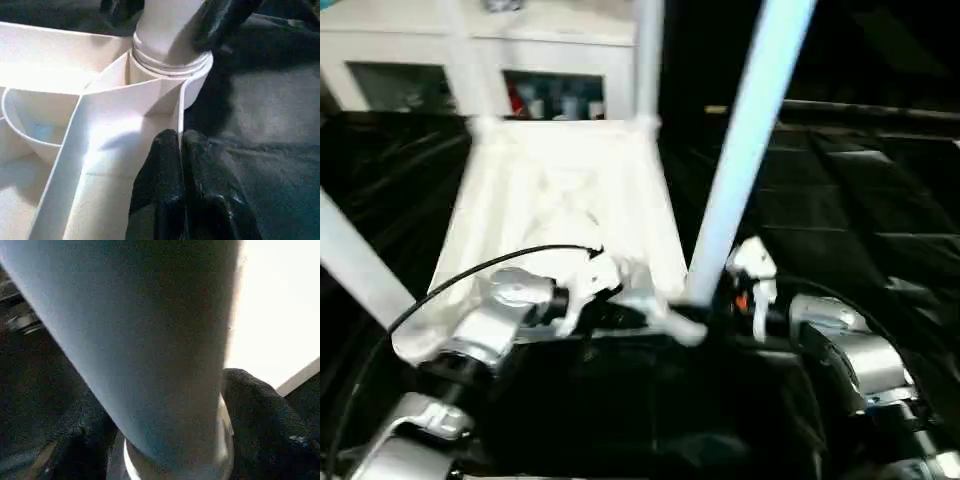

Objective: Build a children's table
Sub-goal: Rotate leg to tighten

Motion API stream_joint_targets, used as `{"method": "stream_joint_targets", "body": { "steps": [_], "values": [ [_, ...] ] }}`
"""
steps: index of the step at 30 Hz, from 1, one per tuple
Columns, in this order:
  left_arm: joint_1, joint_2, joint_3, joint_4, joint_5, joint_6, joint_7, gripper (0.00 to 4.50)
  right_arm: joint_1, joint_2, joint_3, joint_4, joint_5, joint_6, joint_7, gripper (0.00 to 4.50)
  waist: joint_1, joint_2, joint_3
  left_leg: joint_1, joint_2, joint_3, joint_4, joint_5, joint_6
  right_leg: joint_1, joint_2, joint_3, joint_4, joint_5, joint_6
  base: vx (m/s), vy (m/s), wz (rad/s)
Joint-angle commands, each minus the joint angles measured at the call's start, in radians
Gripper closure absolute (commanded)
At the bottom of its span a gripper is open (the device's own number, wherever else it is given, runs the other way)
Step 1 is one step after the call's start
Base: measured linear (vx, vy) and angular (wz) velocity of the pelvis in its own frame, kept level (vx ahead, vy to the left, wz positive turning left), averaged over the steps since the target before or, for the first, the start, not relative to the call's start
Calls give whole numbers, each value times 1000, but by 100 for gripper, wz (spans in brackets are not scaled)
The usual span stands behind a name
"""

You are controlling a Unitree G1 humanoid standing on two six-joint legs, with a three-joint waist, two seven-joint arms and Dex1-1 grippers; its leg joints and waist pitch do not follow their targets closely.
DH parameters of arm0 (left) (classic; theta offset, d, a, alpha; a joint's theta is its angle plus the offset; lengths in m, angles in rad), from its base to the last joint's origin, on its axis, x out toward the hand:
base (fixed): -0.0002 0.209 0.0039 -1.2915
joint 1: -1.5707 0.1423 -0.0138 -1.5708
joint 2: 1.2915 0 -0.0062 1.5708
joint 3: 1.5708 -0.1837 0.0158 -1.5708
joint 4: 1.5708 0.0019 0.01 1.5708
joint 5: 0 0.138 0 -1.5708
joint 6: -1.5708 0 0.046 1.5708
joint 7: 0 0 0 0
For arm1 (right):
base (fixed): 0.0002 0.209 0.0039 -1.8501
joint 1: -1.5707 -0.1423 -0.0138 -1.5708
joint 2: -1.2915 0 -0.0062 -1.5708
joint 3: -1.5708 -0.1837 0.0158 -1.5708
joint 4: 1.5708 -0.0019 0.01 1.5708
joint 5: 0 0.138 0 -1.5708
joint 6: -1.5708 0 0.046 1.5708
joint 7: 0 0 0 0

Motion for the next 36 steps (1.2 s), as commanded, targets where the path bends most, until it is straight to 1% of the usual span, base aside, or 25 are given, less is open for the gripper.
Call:
{"method": "stream_joint_targets", "body": {
  "steps": [1,2,3,4,6,8,13,18,19,20,21,22,23,25,26,27,28,29,30,31,32,33,34,35,36],
  "values": [
    [39,11,-15,4,-37,28,-46,450,3,-26,16,-17,18,18,45,132,3,-3,-53,10,46,-16,-59,-146,58,40,-54,43,-46,-51,-263,0,0,0],
    [44,16,-12,1,-42,30,-53,450,3,-30,17,-17,26,29,53,132,4,-4,-52,9,46,-16,-60,-151,57,40,-56,44,-49,-63,-261,0,0,0],
    [47,20,-10,-1,-43,28,-57,450,2,-31,18,-18,32,35,59,158,4,-7,-51,6,45,-16,-61,-159,53,43,-56,44,-50,-90,-255,0,0,0],
    [48,23,-9,1,-43,24,-61,450,2,-31,19,-19,35,37,64,166,3,-7,-50,8,46,-16,-61,-169,48,41,-58,44,-54,-121,-247,0,0,0],
    [51,27,-7,10,-42,16,-69,450,0,-27,18,-18,39,44,73,166,4,-8,-49,9,46,-16,-62,-184,39,39,-58,45,-57,-159,-236,0,0,0],
    [52,27,-3,23,-40,8,-73,450,-3,-23,17,-16,38,44,77,199,3,-8,-48,10,47,-17,-64,-194,28,38,-59,46,-60,-187,-225,0,0,0],
    [50,24,-3,47,-42,-9,-71,450,-3,-19,13,-6,46,36,75,225,2,-10,-48,12,46,-18,-64,-203,21,37,-58,47,-62,-206,-215,0,0,0],
    [51,13,2,59,-44,-20,-68,450,17,-3,10,-21,62,43,68,232,1,-10,-47,11,45,-19,-65,-207,20,36,-58,47,-64,-225,-207,0,0,0],
    [50,10,1,61,-37,-18,-54,450,21,0,9,-20,59,39,61,234,2,-9,-47,11,45,-19,-65,-212,18,36,-59,47,-65,-236,-205,0,0,0],
    [47,-2,-1,69,-16,-15,-7,450,30,12,6,-15,48,25,34,235,0,-10,-47,11,45,-19,-65,-215,16,35,-59,48,-64,-235,-204,0,0,0],
    [41,-18,-3,82,9,-22,49,450,39,30,-1,-4,31,7,-11,236,1,-9,-45,13,46,-19,-66,-224,14,32,-59,49,-68,-252,-198,0,0,0],
    [38,-24,-4,88,19,-25,72,450,42,38,-4,2,24,-1,-30,236,0,-10,-43,12,45,-20,-68,-243,9,31,-59,48,-72,-284,-190,0,0,0],
    [29,-46,-6,104,38,-19,128,450,41,73,-25,36,5,-33,-106,239,-1,-11,-42,13,44,-21,-70,-256,5,31,-59,47,-75,-314,-183,0,0,0],
    [13,-86,-6,125,60,3,207,450,40,133,-59,83,-12,-57,-223,240,-9,-10,-38,17,41,-25,-72,-311,-21,22,-64,46,-91,-460,-146,0,0,0],
    [3,-111,-6,135,70,14,249,450,42,166,-75,100,-15,-62,-280,242,-11,-8,-37,17,41,-29,-72,-323,-28,22,-66,45,-93,-485,-137,0,0,0],
    [-4,-127,-6,141,75,20,271,450,44,185,-83,106,-14,-61,-309,243,-17,-12,-37,16,40,-33,-74,-343,-36,23,-66,40,-99,-533,-115,0,0,0],
    [-6,-131,-6,142,77,21,278,450,44,191,-84,106,-14,-62,-317,244,-19,-13,-36,17,40,-35,-75,-349,-35,23,-66,39,-102,-549,-105,0,0,0],
    [-18,-159,-9,148,88,31,316,450,46,224,-91,112,-18,-65,-363,245,-21,-12,-37,18,40,-36,-75,-358,-28,21,-65,39,-106,-559,-94,0,0,0],
    [-29,-188,-10,154,97,40,354,450,43,261,-99,117,-24,-72,-417,246,-23,-8,-36,21,40,-34,-76,-368,-28,14,-63,41,-110,-557,-89,0,0,0],
    [-40,-214,-11,159,105,48,388,450,41,293,-105,123,-31,-78,-464,246,-24,-9,-39,23,40,-36,-76,-369,-34,13,-63,41,-109,-544,-93,0,0,0],
    [-53,-246,-12,163,116,53,433,450,33,332,-110,129,-45,-86,-527,246,-24,-10,-39,19,40,-38,-78,-364,-33,18,-64,39,-108,-534,-94,0,0,0],
    [-68,-280,-19,165,124,60,463,450,15,379,-108,140,-70,-110,-593,246,-28,-5,-38,16,42,-38,-81,-368,-38,16,-61,40,-106,-511,-97,0,0,0],
    [-79,-294,-23,168,131,50,480,450,1,399,-98,144,-87,-119,-617,247,-28,-1,-40,22,40,-39,-80,-385,-44,12,-60,39,-106,-502,-101,0,0,0],
    [-80,-296,-23,169,132,48,483,450,0,402,-97,146,-89,-120,-620,247,-30,-5,-40,20,39,-38,-80,-386,-44,14,-59,38,-106,-495,-101,0,0,0],
    [-82,-298,-23,171,134,46,487,450,-2,405,-97,147,-92,-122,-623,247,-30,-4,-42,15,39,-39,-82,-374,-39,21,-59,39,-103,-464,-106,0,0,0]
  ]
}}
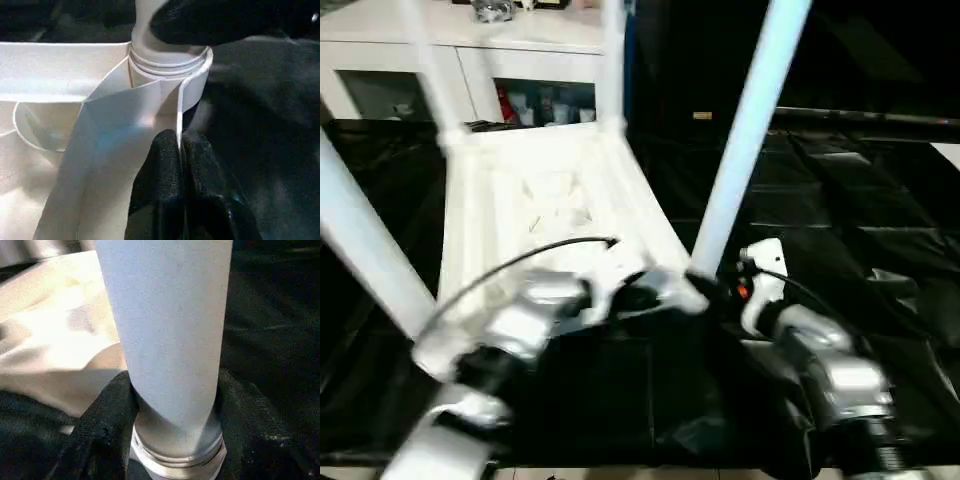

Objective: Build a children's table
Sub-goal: Rotate leg to tighten

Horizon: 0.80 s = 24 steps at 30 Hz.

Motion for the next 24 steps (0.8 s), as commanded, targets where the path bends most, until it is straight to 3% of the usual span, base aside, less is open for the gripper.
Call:
{"method": "stream_joint_targets", "body": {
  "steps": [1,4,6,7,9,11,15,18,21,24],
  "values": [
    [1,-52,-47,24,2,4,17,450,-24,55,99,8,7,-8,54,247,1,7,-38,10,41,-33,-82,-376,-29,14,-58,41,-96,-428,-119,0,0,0],
    [5,-25,-52,-7,5,22,-18,450,-24,7,159,7,-47,-86,127,247,2,4,-41,5,42,-29,-81,-346,-21,20,-58,43,-89,-351,-143,0,0,0],
    [8,-12,-47,-15,1,22,-34,450,-17,3,141,-5,-2,-68,178,247,2,2,-41,4,41,-25,-79,-333,-4,23,-57,45,-86,-328,-154,0,0,0],
    [14,4,-49,-26,-3,17,-65,450,-14,-5,127,-18,23,-59,209,195,3,2,-41,3,41,-25,-78,-326,4,23,-57,45,-86,-326,-162,0,0,0],
    [27,41,-50,-46,-14,22,-121,450,-10,-37,110,-44,61,-33,273,180,3,1,-44,0,39,-24,-77,-302,15,29,-57,44,-83,-305,-168,0,0,0],
    [39,79,-56,-59,-16,9,-169,450,-7,-79,108,-61,76,-22,329,160,3,1,-46,-9,40,-25,-75,-257,30,37,-55,44,-73,-244,-179,0,0,0],
    [68,157,-52,-101,-64,7,-315,450,-8,-197,116,-78,82,1,469,139,3,2,-51,-4,41,-18,-63,-174,51,37,-51,45,-55,-100,-232,0,0,0],
    [91,209,-53,-156,-114,13,-434,450,-13,-257,107,-88,111,16,560,139,7,3,-56,-4,42,-15,-56,-118,85,38,-48,44,-38,24,-277,0,0,0],
    [96,235,-58,-181,-140,41,-496,450,-22,-285,97,-98,140,39,615,139,15,3,-53,3,44,-10,-56,-141,93,31,-49,43,-41,2,-296,0,0,0],
    [103,275,-73,-199,-151,66,-556,450,-34,-314,100,-98,152,37,669,139,23,4,-51,2,48,-12,-59,-163,68,33,-50,42,-41,-50,-284,0,0,0]
  ]
}}
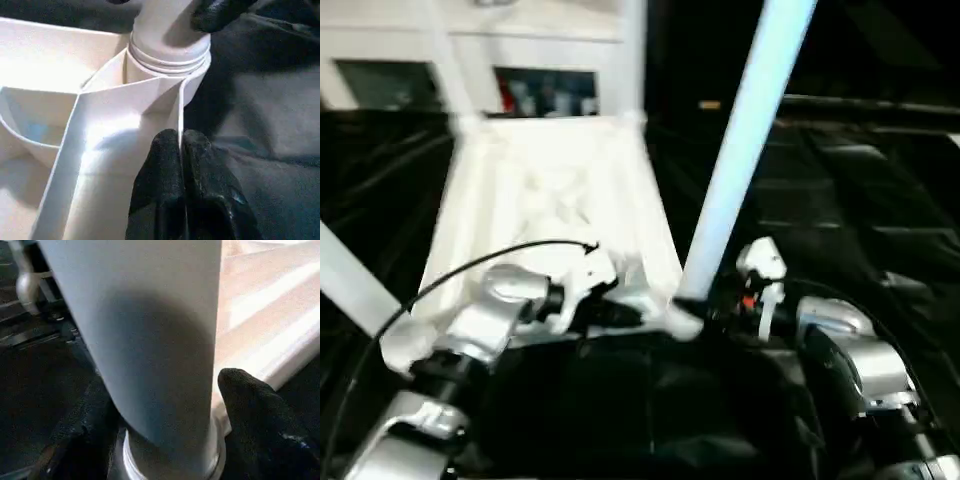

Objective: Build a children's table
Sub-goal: Rotate leg to tighten

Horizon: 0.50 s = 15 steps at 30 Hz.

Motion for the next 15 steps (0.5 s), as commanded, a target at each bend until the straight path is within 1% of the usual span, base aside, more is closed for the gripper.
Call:
{"method": "stream_joint_targets", "body": {
  "steps": [1,2,3,4,5,6,8,9,12,14,15],
  "values": [
    [26,16,-49,-17,-17,24,-84,450,-26,-34,-28,-26,25,8,20,139,3,2,-54,16,45,-14,-60,-167,57,49,-52,43,-50,-66,-270,0,0,0],
    [28,20,-46,-18,-20,22,-84,450,-27,-41,-20,-28,34,22,41,139,3,-1,-54,15,45,-14,-61,-168,56,49,-51,43,-50,-69,-268,0,0,0],
    [29,23,-44,-20,-21,21,-83,450,-28,-47,-13,-29,40,32,56,139,4,-1,-53,15,44,-14,-60,-171,53,50,-53,43,-51,-79,-263,0,0,0],
    [31,23,-40,-19,-20,16,-74,450,-26,-48,-4,-29,41,38,67,155,6,-3,-53,14,44,-14,-59,-170,52,50,-55,44,-52,-90,-258,0,0,0],
    [32,24,-38,-19,-20,15,-72,450,-25,-48,1,-30,41,42,73,155,7,-3,-53,14,44,-14,-59,-170,51,49,-56,45,-53,-97,-255,0,0,0],
    [33,24,-36,-19,-19,13,-70,450,-24,-48,7,-30,41,47,79,166,10,-5,-53,14,43,-13,-59,-172,48,48,-56,45,-54,-114,-250,0,0,0],
    [35,25,-33,-20,-18,13,-68,450,-21,-47,17,-30,42,57,92,183,14,-4,-53,15,43,-14,-59,-172,42,47,-56,45,-55,-129,-241,0,0,0],
    [35,26,-33,-17,-19,12,-65,450,-16,-43,25,-32,43,63,98,191,15,-6,-53,15,43,-14,-59,-170,41,48,-55,45,-54,-130,-238,0,0,0],
    [32,24,-34,6,-16,-8,-52,450,-7,-37,32,-36,43,67,92,218,16,-3,-54,15,43,-15,-58,-158,37,47,-54,45,-51,-111,-237,0,0,0],
    [29,17,-32,28,-11,-27,-37,450,-2,-32,30,-38,40,64,74,224,16,-5,-55,13,41,-15,-57,-156,38,48,-54,45,-51,-106,-236,0,0,0],
    [26,10,-28,40,-7,-36,-20,450,-1,-26,26,-35,35,63,57,228,16,-5,-55,14,41,-14,-57,-158,36,48,-54,45,-51,-106,-235,0,0,0]
  ]
}}
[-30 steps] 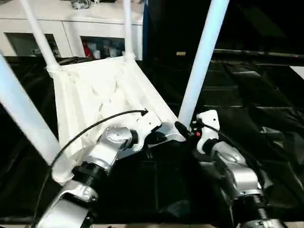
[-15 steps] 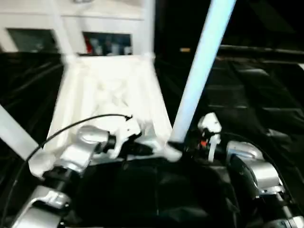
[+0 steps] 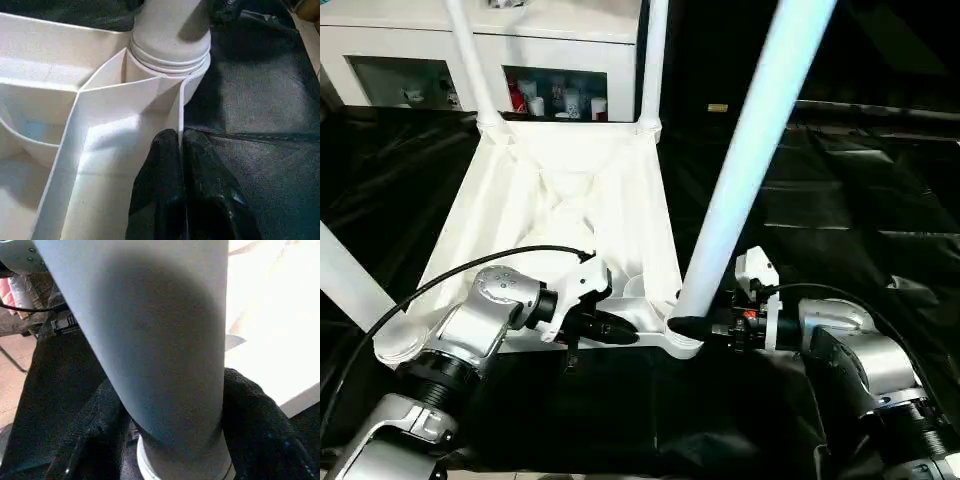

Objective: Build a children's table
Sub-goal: Rotate leg to tighten

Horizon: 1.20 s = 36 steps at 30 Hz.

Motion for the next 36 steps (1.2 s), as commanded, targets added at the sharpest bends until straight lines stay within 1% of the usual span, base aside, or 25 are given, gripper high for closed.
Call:
{"method": "stream_joint_targets", "body": {
  "steps": [1,2,4,5,6,7,9,12,14,15,16,17,18,20,21,23,24,25,27,29,30,32,33,35,36],
  "values": [
    [12,-14,-19,41,18,-9,21,450,2,7,-8,-8,1,10,-32,232,0,-3,-53,13,40,-14,-63,-170,36,46,-54,44,-60,-128,-231,0,0,0],
    [9,-22,-15,52,21,-16,39,450,0,21,-18,6,-10,-4,-67,233,-1,-3,-53,13,40,-15,-64,-179,33,46,-55,45,-62,-145,-227,0,0,0],
    [2,-39,-8,73,30,-30,77,450,-4,48,-38,36,-29,-25,-137,236,-4,-6,-46,14,38,-17,-68,-237,6,41,-58,46,-74,-260,-197,0,0,0],
    [-14,-73,0,111,48,-43,147,450,-9,91,-67,83,-58,-60,-250,238,-5,-7,-44,13,38,-18,-70,-254,-3,41,-60,46,-77,-303,-185,0,0,0],
    [-22,-87,0,125,55,-49,173,450,-9,107,-76,93,-65,-68,-288,239,-7,-8,-42,17,35,-20,-70,-287,-18,36,-63,46,-88,-393,-156,0,0,0],
    [-22,-87,0,125,55,-49,173,450,-9,107,-76,93,-65,-68,-288,243,-10,-9,-42,19,35,-25,-73,-308,-28,36,-62,44,-92,-453,-131,0,0,0],
    [-39,-118,0,155,71,-52,234,450,-5,142,-92,108,-75,-64,-369,245,-12,-8,-40,23,36,-27,-73,-329,-25,30,-62,45,-102,-510,-104,0,0,0],
    [-75,-199,-6,199,104,-37,367,450,13,219,-94,102,-98,-53,-498,248,-16,-8,-40,22,35,-29,-75,-341,-26,25,-61,44,-106,-536,-85,0,0,0],
    [-84,-223,-4,213,113,-32,406,450,14,242,-94,106,-112,-57,-540,249,-16,-8,-39,28,34,-28,-74,-356,-32,19,-58,42,-111,-547,-79,0,0,0],
    [-94,-245,-3,228,120,-29,442,450,14,268,-96,116,-130,-65,-594,249,-14,-6,-39,29,33,-30,-75,-365,-29,21,-61,41,-112,-558,-77,0,0,0],
    [-116,-298,4,260,133,-27,515,450,5,328,-100,144,-163,-71,-705,250,-18,-4,-37,27,34,-30,-78,-372,-31,17,-59,41,-115,-562,-73,0,0,0],
    [-116,-298,4,260,133,-27,515,450,5,328,-100,144,-163,-71,-705,250,-19,-4,-35,30,33,-30,-78,-384,-35,13,-59,40,-120,-580,-68,0,0,0],
    [-125,-325,-1,269,138,-30,534,450,-6,368,-100,160,-174,-72,-767,250,-20,-1,-36,35,31,-35,-78,-408,-40,16,-62,35,-123,-609,-60,0,0,0],
    [-126,-334,-6,265,137,-29,527,450,-10,381,-94,163,-169,-76,-769,250,-24,1,-38,32,35,-40,-85,-418,-40,22,-62,33,-124,-580,-63,0,0,0],
    [-126,-336,-7,264,137,-27,525,450,-11,383,-86,160,-170,-84,-759,250,-27,5,-37,32,36,-40,-88,-435,-38,22,-60,33,-124,-556,-66,0,0,0],
    [-128,-333,-8,263,137,-28,516,450,-14,372,-60,148,-176,-111,-708,250,-33,6,-39,32,37,-40,-90,-449,-38,23,-59,34,-122,-512,-80,0,0,0],
    [-129,-327,-7,263,137,-29,507,450,-12,362,-48,131,-166,-119,-656,216,-33,8,-40,28,38,-41,-93,-440,-35,29,-60,34,-118,-482,-89,0,0,0],
    [-129,-325,-7,263,137,-30,503,450,-12,361,-48,127,-164,-120,-648,216,-33,5,-41,26,38,-38,-92,-425,-29,30,-59,37,-116,-451,-98,0,0,0],
    [-128,-316,-9,259,134,-33,480,450,-14,354,-55,119,-152,-119,-627,180,-32,4,-40,27,36,-35,-91,-418,-20,29,-60,40,-116,-444,-109,0,0,0],
    [-123,-295,-12,251,131,-39,436,450,-20,328,-65,103,-129,-111,-571,173,-31,4,-41,24,36,-33,-90,-398,-10,32,-63,41,-115,-434,-114,0,0,0],
    [-117,-277,-13,241,124,-37,395,450,-23,301,-67,86,-104,-92,-515,148,-29,4,-41,23,36,-31,-89,-386,-4,34,-62,42,-114,-428,-118,0,0,0],
    [-102,-232,-19,220,112,-31,312,450,-25,216,-60,53,-74,-68,-392,133,-25,2,-44,23,37,-29,-87,-349,13,39,-62,43,-111,-394,-129,0,0,0],
    [-101,-229,-20,218,111,-31,306,450,-25,211,-60,52,-72,-67,-386,133,-22,1,-44,19,39,-27,-87,-325,25,42,-62,44,-107,-369,-137,0,0,0],
    [-93,-206,-23,205,104,-31,263,450,-25,168,-63,43,-55,-60,-323,133,-22,2,-47,18,41,-25,-84,-297,25,43,-62,44,-101,-336,-155,0,0,0],
    [-84,-188,-27,189,94,-29,222,450,-23,139,-63,34,-43,-53,-274,133,-21,2,-50,17,41,-23,-82,-269,26,44,-61,44,-95,-291,-172,0,0,0]
  ]
}}
